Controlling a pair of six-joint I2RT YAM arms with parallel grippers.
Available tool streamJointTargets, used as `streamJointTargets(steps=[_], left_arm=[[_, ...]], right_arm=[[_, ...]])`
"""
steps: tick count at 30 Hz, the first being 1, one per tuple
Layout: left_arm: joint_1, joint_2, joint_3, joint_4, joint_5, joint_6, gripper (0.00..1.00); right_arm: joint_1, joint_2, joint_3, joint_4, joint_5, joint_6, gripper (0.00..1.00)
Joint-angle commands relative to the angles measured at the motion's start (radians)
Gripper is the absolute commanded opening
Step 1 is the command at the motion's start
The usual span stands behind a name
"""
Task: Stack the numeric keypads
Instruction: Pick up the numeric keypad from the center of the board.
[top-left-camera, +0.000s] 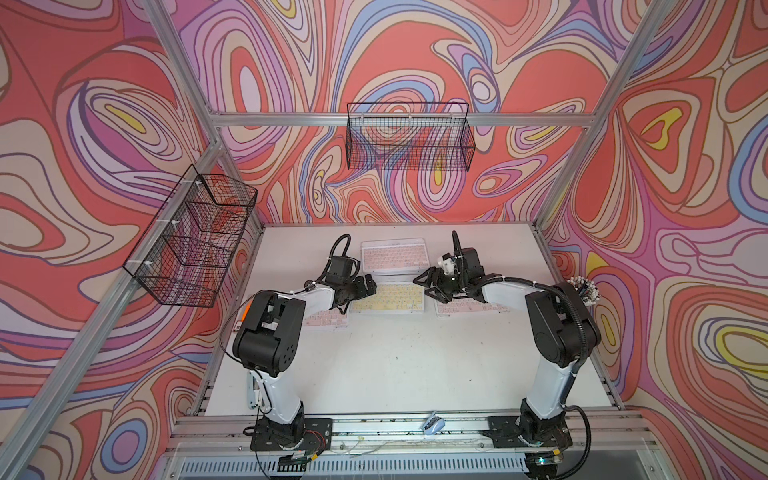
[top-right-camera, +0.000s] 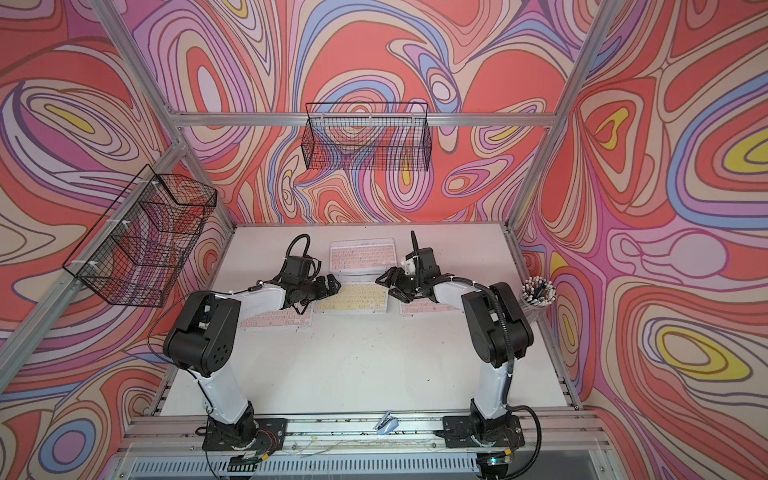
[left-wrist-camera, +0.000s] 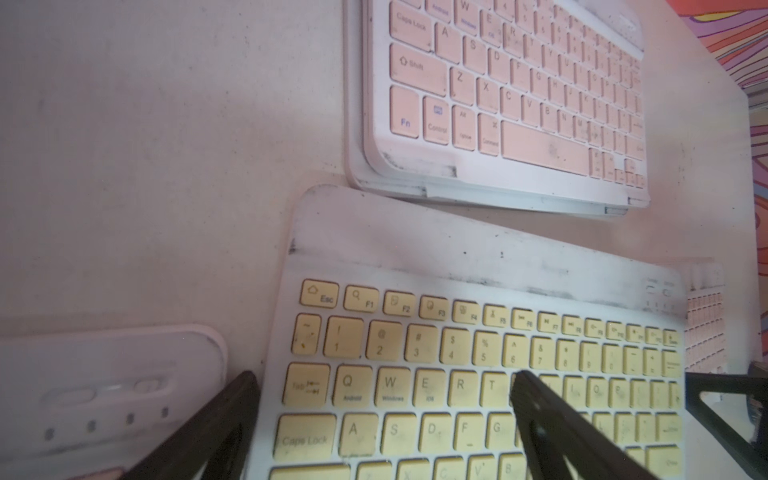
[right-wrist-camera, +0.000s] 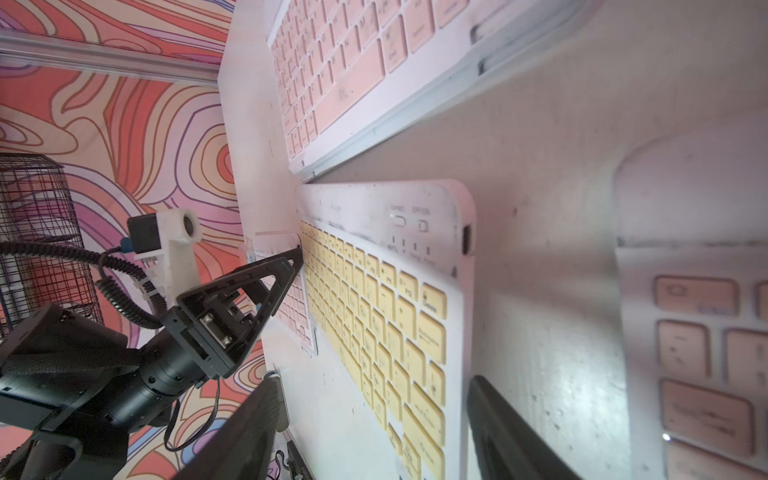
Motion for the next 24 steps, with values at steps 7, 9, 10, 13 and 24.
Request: streamJointTargets(steps=[7,9,10,13,24], left_arm=[[-0.026,0.066,-0.071,-0.060,0.206,-0.066,0.97],[-0.025,0.066,-0.073,-0.056,0.206,-0.069,0.97],[-0.024,0.065,-0.075,-0.052,0.208,-0.069,0.97],[-0.022,0.066,-0.077,-0.042,0.211,-0.074,0.96],[-0.014,0.069,-0.088,-0.017,0.223,-0.090,0.96]], right_arm=[[0.038,-0.048,-0.006,0.130,-0.142,0.054,0.71],[0.037,-0.052,-0.004,0.127,-0.143,0.055,0.71],[0.037,-0.053,-0.003,0.125,-0.144,0.054,0.71],[0.038,-0.052,-0.004,0.132,-0.153,0.060,0.70],[0.038,-0.044,0.000,0.172,-0.178,0.084,0.69]])
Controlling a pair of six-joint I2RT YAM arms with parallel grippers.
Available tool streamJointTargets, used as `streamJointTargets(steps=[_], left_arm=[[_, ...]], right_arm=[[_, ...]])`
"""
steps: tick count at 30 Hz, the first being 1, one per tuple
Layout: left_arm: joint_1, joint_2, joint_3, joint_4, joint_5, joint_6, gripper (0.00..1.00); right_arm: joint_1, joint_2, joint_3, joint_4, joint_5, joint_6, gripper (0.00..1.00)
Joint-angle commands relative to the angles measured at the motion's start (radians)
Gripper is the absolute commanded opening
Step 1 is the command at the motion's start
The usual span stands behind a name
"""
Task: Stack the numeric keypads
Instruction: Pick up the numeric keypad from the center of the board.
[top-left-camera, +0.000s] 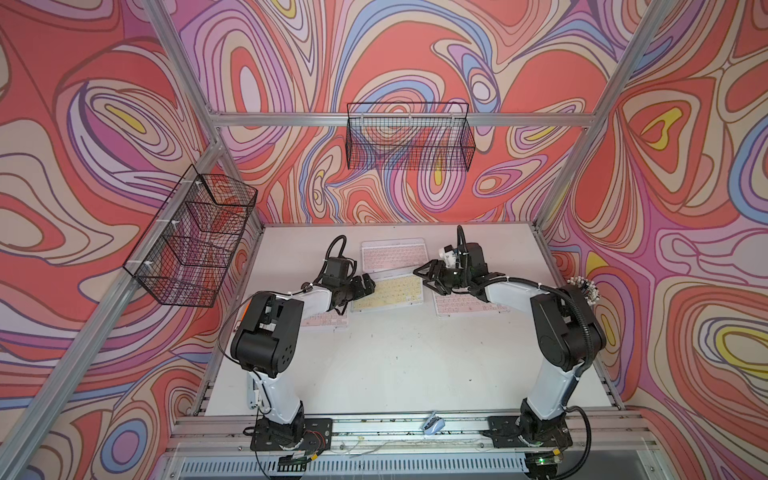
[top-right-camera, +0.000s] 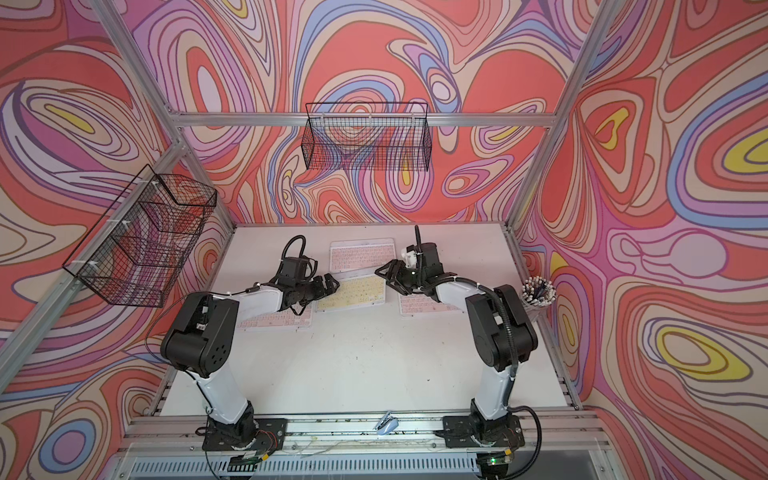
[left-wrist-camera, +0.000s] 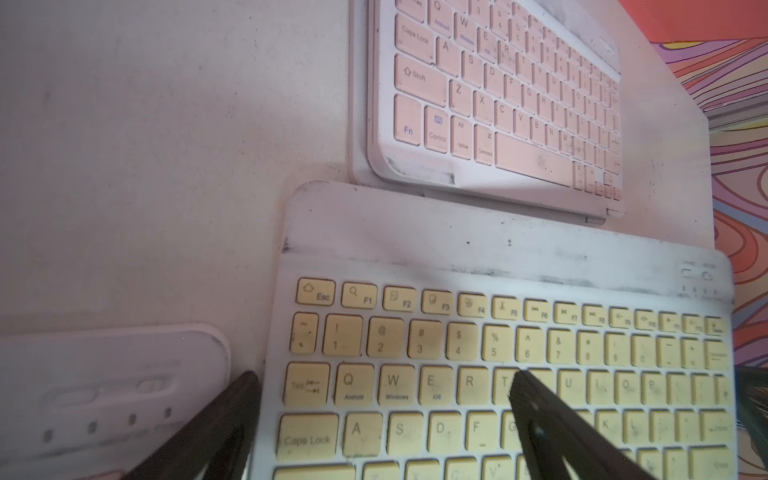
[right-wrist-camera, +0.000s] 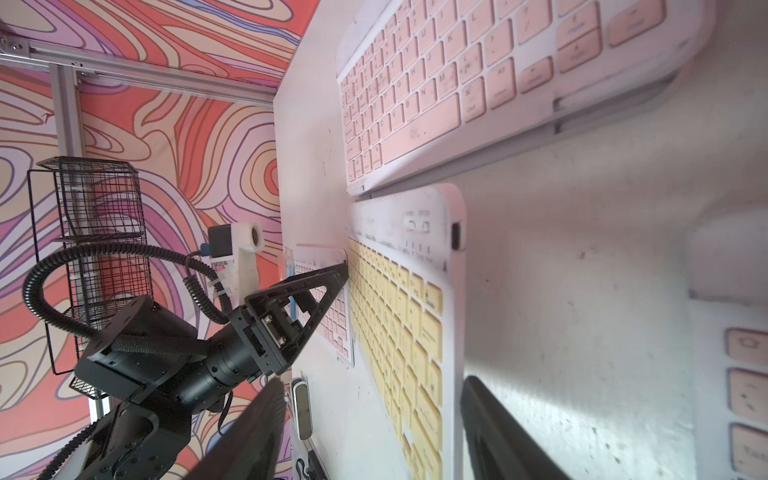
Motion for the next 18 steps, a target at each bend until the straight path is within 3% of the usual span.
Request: streamJointTargets(steps=[1,13,18], left_arm=[[-0.034,0.080,-0.057,-0.067,0.189,-0.059,0.96],[-0.008,0.078,-0.110,0.056,0.249,-0.110,1.00],[0.011,0.072,-0.132,0.087,0.257,-0.131,1.00]], right_arm=[[0.047,-0.008,-0.001,0.086,-0.158,0.048,0.68],[0.063,0.000,-0.011,0.176,-0.197,0.109,0.66],[0.063,-0.012,0.024,0.046,-0.156,0.046,0.64]])
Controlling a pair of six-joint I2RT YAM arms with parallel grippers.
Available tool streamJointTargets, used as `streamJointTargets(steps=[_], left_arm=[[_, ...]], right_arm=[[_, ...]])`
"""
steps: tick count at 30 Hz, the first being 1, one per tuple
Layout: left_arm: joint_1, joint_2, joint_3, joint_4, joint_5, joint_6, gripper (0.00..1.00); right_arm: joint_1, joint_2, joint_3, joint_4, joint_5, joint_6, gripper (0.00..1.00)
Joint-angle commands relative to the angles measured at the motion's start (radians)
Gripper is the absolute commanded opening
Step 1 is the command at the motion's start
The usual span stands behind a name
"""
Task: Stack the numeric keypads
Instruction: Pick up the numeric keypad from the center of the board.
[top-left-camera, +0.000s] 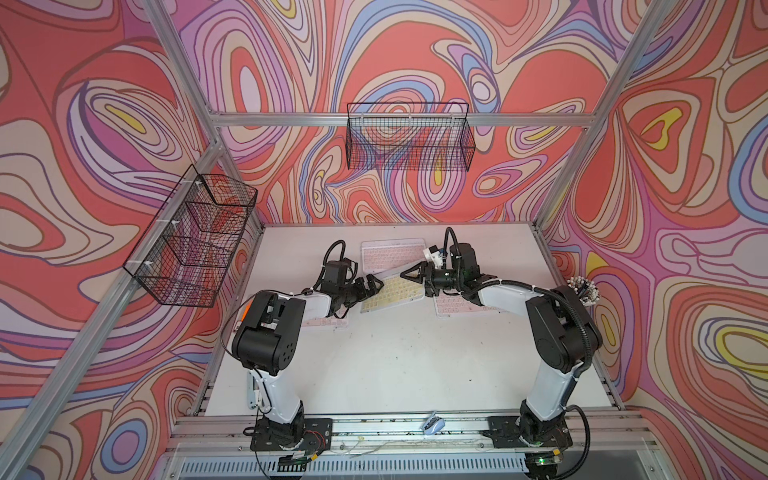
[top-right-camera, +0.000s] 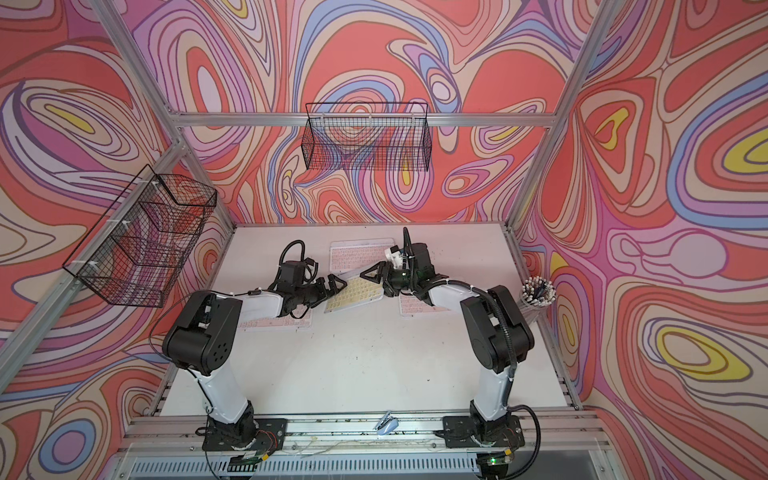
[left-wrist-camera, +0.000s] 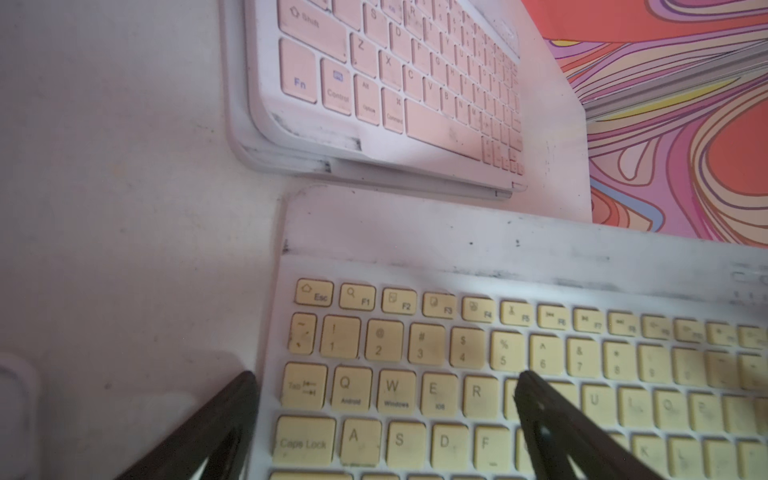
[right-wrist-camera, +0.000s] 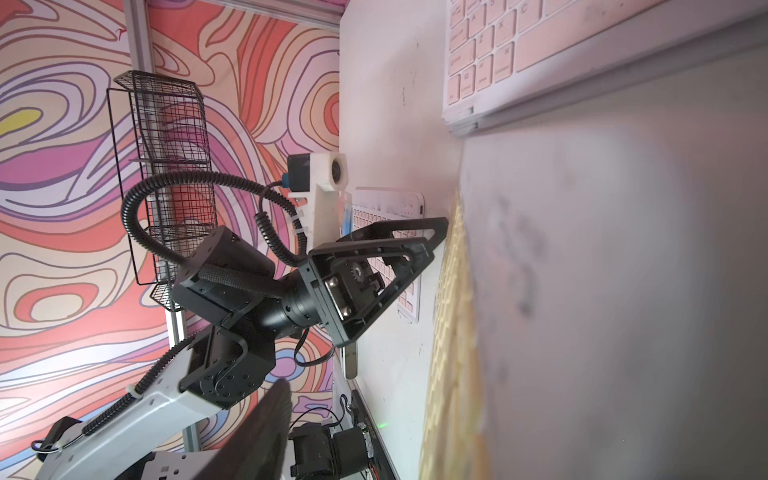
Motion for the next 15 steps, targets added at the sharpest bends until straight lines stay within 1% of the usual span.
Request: streamJointTargets(steps=[1,3,5,15], left_arm=[[-0.002,0.055,-0.058,-0.116,0.037,-0.049,1.00],[0.000,0.049,-0.062,-0.118,0.032,-0.048,1.00],[0.000,0.041,-0.066,-0.119,0.024,-0.049,1.00],[0.002,-0.005,-0.073,-0.129,0.012,-0.054,0.99]], right_arm=[[-0.001,-0.016,0.037,-0.103,0.019,-0.060,0.64],[-0.002,-0.030,0.070,-0.228,0.070,-0.121,0.64],[-0.001,-0.035,0.093,-0.306,0.108,-0.164,0.64],[-0.003,-0.048,0.113,-0.370,0.159,-0.181,0.60]])
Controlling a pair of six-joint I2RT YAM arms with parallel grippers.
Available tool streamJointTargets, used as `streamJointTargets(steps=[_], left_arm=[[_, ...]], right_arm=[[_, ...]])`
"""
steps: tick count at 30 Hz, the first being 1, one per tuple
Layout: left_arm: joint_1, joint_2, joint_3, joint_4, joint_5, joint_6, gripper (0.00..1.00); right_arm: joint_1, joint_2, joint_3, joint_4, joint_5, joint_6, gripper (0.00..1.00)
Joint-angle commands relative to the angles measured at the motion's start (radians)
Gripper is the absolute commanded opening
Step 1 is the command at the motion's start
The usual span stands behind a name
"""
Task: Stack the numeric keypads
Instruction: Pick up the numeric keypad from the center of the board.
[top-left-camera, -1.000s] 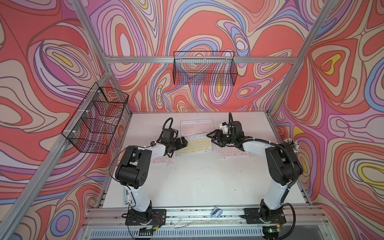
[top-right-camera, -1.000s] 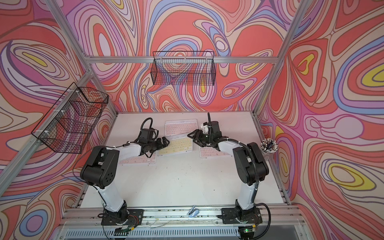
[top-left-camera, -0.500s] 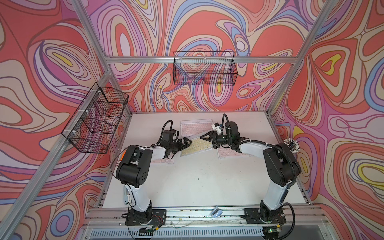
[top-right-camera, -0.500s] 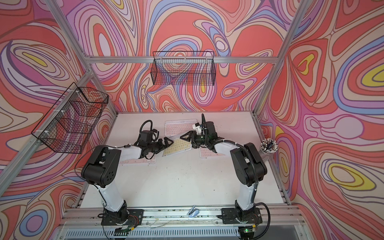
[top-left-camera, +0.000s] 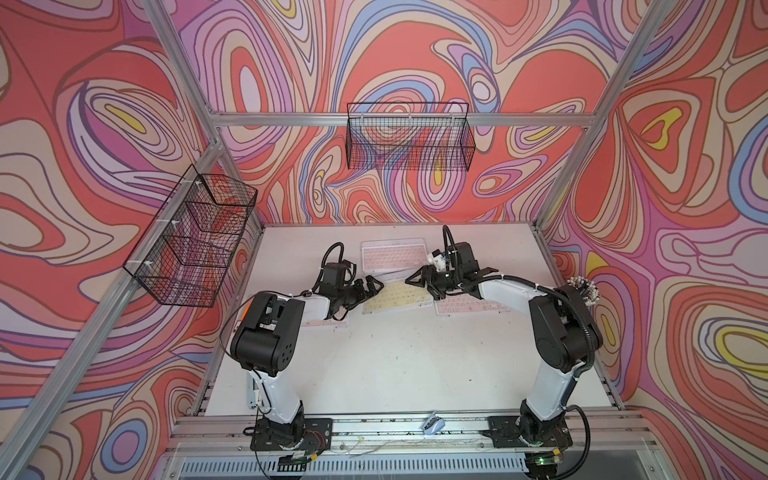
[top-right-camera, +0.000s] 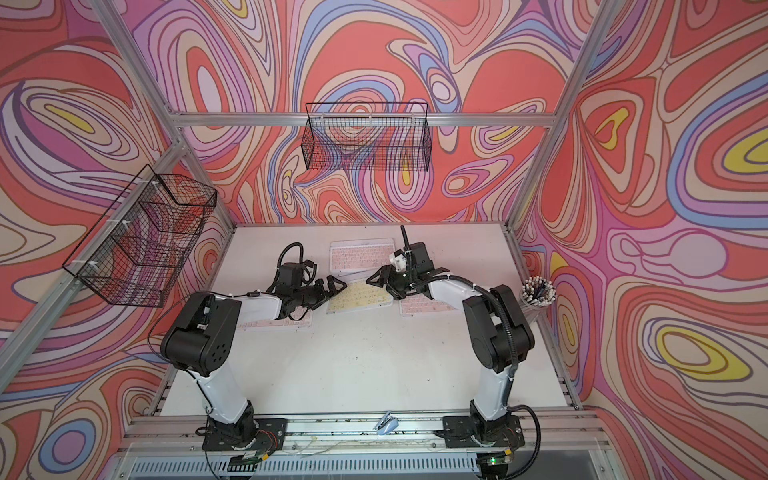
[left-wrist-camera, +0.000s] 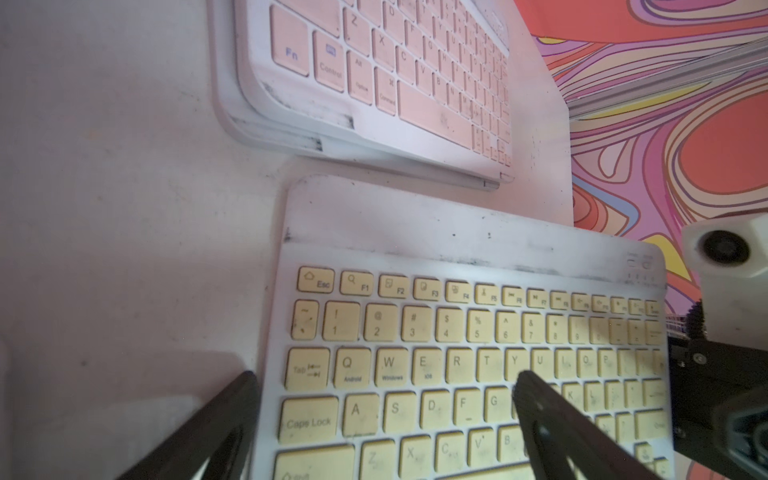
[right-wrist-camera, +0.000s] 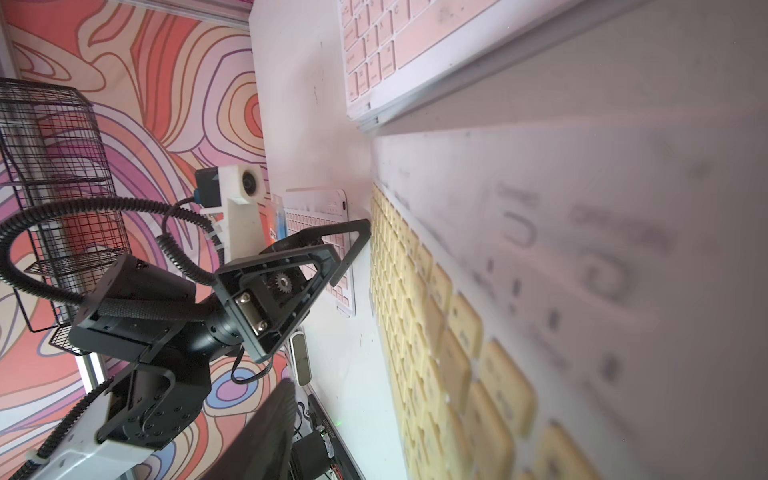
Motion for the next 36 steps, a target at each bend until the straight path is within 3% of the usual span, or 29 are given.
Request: streamJointTargets(steps=[1,8,13,17,19,22,24,30,32,36], left_arm=[[-0.004,0.004,-0.040,-0.165,-0.021,-0.023,0.98],[-0.004,-0.027,-0.022,-0.212,-0.043,0.000,0.98],[-0.004,-0.021,-0.015,-0.216,-0.041,0.000,0.98],[-0.003,-0.021,-0.013,-0.219,-0.041,-0.001,0.98],[-0.004,-0.023,-0.011,-0.225,-0.042,0.001,0.98],[-0.003,-0.026,-0.013,-0.226,-0.043,0.002,0.98],[-0.003,-0.030,-0.015,-0.227,-0.043,0.003,0.98],[-0.003,-0.040,-0.016,-0.236,-0.047,0.007,0.98],[-0.004,-0.046,-0.015,-0.237,-0.046,0.005,0.98],[-0.004,-0.067,-0.009,-0.243,-0.044,0.000,0.98]], right_arm=[[-0.001,-0.052,0.032,-0.039,0.042,-0.032,0.60],[-0.027,-0.098,0.025,-0.066,0.060,-0.045,0.54],[-0.033,-0.105,0.014,-0.066,0.058,-0.041,0.44],[-0.038,-0.113,0.006,-0.058,0.063,-0.033,0.43],[-0.040,-0.114,0.001,-0.054,0.067,-0.029,0.36],[-0.040,-0.114,-0.007,-0.041,0.067,-0.021,0.33],[-0.042,-0.113,-0.010,-0.033,0.062,-0.016,0.14],[-0.043,-0.111,-0.017,-0.023,0.063,-0.009,0.12],[-0.044,-0.112,-0.018,-0.023,0.060,-0.008,0.01],[-0.051,-0.118,-0.023,-0.013,0.059,-0.011,0.00]])
